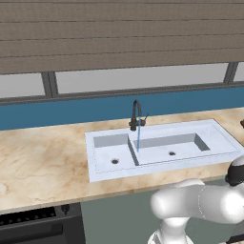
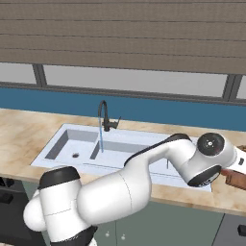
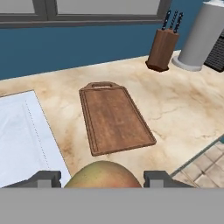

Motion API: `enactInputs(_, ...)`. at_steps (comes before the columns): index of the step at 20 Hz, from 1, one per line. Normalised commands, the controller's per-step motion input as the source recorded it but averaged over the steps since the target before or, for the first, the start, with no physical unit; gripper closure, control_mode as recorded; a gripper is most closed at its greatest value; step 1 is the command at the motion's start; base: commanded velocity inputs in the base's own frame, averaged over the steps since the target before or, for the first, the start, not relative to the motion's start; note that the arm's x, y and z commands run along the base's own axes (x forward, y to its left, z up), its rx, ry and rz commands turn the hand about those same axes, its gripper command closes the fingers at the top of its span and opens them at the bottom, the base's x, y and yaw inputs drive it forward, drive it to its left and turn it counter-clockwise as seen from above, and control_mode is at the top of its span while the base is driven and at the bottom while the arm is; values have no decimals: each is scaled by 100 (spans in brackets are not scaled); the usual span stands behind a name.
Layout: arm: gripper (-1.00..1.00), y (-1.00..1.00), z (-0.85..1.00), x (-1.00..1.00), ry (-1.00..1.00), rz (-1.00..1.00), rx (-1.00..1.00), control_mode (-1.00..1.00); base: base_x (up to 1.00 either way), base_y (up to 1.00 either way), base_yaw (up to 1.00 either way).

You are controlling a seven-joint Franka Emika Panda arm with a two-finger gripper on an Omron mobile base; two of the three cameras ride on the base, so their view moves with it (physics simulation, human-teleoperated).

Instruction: Pick the peach from the sink and place it on the cutting board to airdry. Then turn off the sink faucet.

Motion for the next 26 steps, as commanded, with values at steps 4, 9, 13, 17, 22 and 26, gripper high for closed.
enactInputs(4,100,-4,-35,9,2,0,0,-100,0,0,0)
enactInputs(9,100,-5,-23,5,0,0,0,-100,0,0,0)
enactInputs(13,100,-10,-3,9,0,0,0,-100,0,0,0)
enactInputs(17,100,-11,-3,14,0,0,0,-100,0,0,0)
enactInputs(22,100,-9,-11,12,0,0,0,-100,0,0,0)
enactInputs(26,100,-5,-16,7,0,0,0,-100,0,0,0)
